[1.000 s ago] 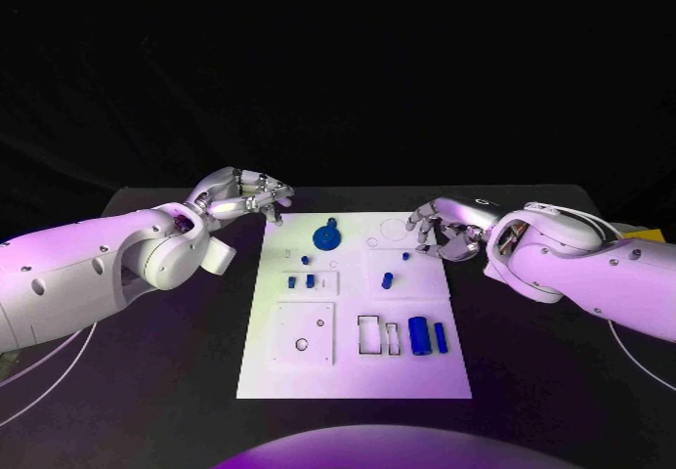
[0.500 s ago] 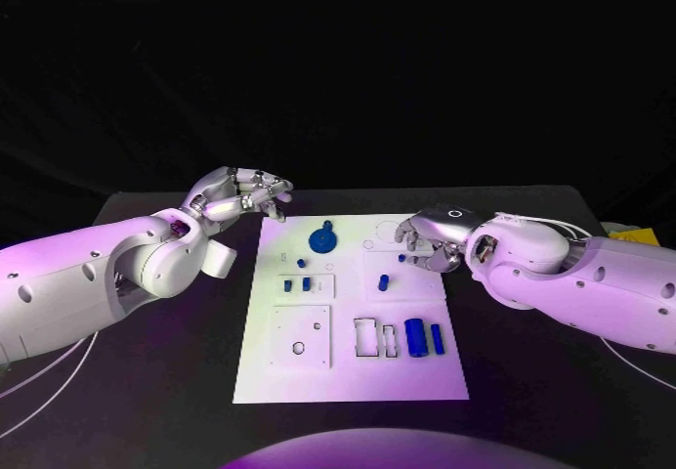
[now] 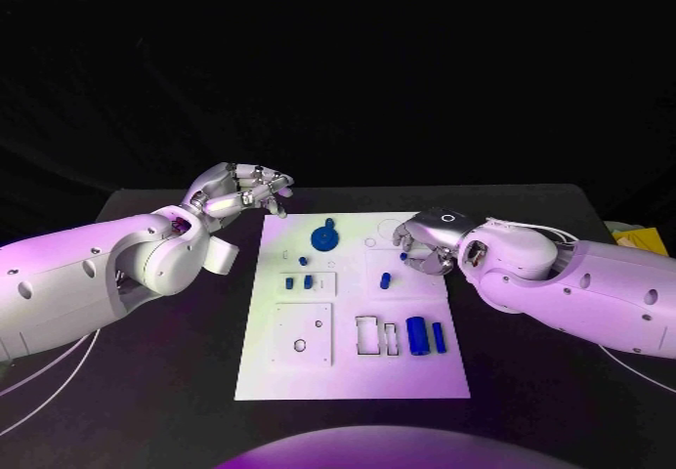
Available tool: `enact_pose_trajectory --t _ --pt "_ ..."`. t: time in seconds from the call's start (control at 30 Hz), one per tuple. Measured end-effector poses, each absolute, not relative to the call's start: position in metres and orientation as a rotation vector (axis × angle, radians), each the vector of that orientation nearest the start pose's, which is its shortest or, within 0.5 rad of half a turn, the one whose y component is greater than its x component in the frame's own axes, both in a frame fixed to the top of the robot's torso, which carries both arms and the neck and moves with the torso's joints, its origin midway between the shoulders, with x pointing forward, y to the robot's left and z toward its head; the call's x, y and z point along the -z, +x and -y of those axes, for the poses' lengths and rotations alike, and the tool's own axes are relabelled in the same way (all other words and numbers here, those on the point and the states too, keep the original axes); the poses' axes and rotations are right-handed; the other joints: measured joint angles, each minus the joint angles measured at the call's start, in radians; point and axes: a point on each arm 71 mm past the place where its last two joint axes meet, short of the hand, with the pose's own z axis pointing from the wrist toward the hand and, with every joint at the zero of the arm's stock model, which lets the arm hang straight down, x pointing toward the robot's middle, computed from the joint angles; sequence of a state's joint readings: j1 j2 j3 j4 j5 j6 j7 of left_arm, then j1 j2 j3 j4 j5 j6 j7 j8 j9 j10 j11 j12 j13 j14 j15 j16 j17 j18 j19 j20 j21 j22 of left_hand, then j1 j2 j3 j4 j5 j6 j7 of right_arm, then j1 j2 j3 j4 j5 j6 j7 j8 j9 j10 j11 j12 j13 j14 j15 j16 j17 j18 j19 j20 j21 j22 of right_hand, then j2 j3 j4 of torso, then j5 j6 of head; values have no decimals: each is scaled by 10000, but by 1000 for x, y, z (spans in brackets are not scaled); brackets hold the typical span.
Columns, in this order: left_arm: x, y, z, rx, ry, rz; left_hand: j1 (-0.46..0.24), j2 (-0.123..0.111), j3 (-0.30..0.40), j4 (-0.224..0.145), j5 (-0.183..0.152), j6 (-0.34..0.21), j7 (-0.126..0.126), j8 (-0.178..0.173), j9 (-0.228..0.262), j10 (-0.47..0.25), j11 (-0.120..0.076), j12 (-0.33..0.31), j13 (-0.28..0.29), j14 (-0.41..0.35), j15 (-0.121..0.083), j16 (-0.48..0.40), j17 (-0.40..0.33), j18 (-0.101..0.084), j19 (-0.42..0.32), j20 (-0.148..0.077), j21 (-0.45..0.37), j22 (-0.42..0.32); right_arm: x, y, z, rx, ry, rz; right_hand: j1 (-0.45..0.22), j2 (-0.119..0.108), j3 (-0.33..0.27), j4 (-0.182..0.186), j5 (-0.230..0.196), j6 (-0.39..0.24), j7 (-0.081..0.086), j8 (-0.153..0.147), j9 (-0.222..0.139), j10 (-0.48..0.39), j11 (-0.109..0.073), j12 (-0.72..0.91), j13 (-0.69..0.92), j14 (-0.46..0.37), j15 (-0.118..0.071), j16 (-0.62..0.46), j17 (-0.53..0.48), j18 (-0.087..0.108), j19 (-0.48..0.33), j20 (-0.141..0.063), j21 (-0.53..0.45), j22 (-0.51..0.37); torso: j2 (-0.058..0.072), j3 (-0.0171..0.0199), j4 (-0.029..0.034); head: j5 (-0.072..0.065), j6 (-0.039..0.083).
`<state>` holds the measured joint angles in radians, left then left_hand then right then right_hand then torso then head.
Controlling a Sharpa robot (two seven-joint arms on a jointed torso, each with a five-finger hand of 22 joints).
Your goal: Assemble the parts on the task board
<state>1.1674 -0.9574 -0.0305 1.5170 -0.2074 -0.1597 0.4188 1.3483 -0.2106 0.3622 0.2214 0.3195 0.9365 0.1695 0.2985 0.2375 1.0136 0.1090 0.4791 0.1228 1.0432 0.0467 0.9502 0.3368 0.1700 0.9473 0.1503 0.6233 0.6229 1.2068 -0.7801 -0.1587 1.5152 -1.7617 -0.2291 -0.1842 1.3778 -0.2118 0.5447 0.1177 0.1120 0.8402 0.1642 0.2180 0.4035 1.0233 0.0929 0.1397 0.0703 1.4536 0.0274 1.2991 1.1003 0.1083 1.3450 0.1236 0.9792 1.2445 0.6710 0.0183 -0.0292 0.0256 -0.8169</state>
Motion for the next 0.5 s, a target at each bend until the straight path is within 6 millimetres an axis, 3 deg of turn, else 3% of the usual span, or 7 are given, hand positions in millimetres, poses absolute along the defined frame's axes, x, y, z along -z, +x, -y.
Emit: enact_pose_trajectory --t 0.07,0.13,0.23,0.3,0.37,0.43,0.5 --pt "184 479 -257 15344 -8950 -14959 40 40 10 -10 0 0 0 -47 0 0 0 0 0 0 0 0 0 -1 0 0 1 -16 227 466 169 -4594 -5157 -17165 63 63 -376 -133 0 0 0 -241 -197 0 0 -403 -52 -133 133 -178 -262 140 -293 114 -831 -471 0 5 -4 10 -8" --pt "184 479 -258 15336 -8961 -14950 40 40 10 -10 0 0 0 -50 0 0 0 0 0 0 0 0 0 0 0 0 1 -16 227 465 168 -4654 -5149 -17145 378 296 -1144 -51 0 0 0 -514 -478 0 0 -647 -48 -272 271 -308 -510 164 -476 198 -1556 -879 -1 7 -8 28 -13" --pt "184 479 -258 15330 -8975 -14942 40 40 10 -10 0 0 0 -51 -1 -1 0 0 -11 0 0 0 1 0 0 0 1 -16 227 462 168 -4748 -5111 -17111 1025 371 -2078 425 141 1 0 -859 -900 0 0 -726 -94 -427 426 -385 -746 164 -521 290 -1974 -1137 -3 13 -10 48 -22" --pt "184 479 -258 15327 -8982 -14938 40 40 10 -9 0 0 1 -51 -1 0 0 0 -11 0 0 0 1 0 0 0 1 -16 227 462 169 -4781 -5068 -17083 1267 347 -2334 680 197 0 0 -961 -1040 0 -1 -726 -100 -426 425 -385 -778 163 -487 324 -2058 -1193 -8 16 -12 56 -29" --pt "184 479 -258 15320 -8988 -14934 79 0 37 -36 0 0 0 -50 -1 0 0 -39 -11 0 0 -39 1 -1 0 -1 2 -28 227 461 170 -4800 -5032 -17058 1825 224 -2844 1287 298 1 0 -1085 -1245 -1 0 -780 -132 -534 533 -446 -961 389 -614 451 -2615 -1524 -9 17 -13 57 -31" --pt "184 479 -259 15309 -8995 -14930 79 0 37 -36 0 -37 38 -50 -1 -1 1 -39 -11 0 0 -39 1 -1 -1 -1 2 -29 227 461 170 -4816 -4994 -17039 2061 182 -2997 1622 310 1 0 -1103 -1331 -1 -1 -780 -132 -551 550 -447 -1044 390 -629 467 -2780 -1630 -9 17 -14 60 -32" --pt "184 479 -259 15305 -9000 -14929 98 19 37 -36 0 -37 38 -50 -1 8 9 -39 -10 0 0 -39 1 0 3 3 -24 -29 227 461 171 -4828 -4962 -17032 2156 254 -3035 1688 310 1 0 -1122 -1379 -1 -1 -721 -115 -551 550 -447 -1019 390 -629 466 -2771 -1622 -9 17 -14 64 -32"
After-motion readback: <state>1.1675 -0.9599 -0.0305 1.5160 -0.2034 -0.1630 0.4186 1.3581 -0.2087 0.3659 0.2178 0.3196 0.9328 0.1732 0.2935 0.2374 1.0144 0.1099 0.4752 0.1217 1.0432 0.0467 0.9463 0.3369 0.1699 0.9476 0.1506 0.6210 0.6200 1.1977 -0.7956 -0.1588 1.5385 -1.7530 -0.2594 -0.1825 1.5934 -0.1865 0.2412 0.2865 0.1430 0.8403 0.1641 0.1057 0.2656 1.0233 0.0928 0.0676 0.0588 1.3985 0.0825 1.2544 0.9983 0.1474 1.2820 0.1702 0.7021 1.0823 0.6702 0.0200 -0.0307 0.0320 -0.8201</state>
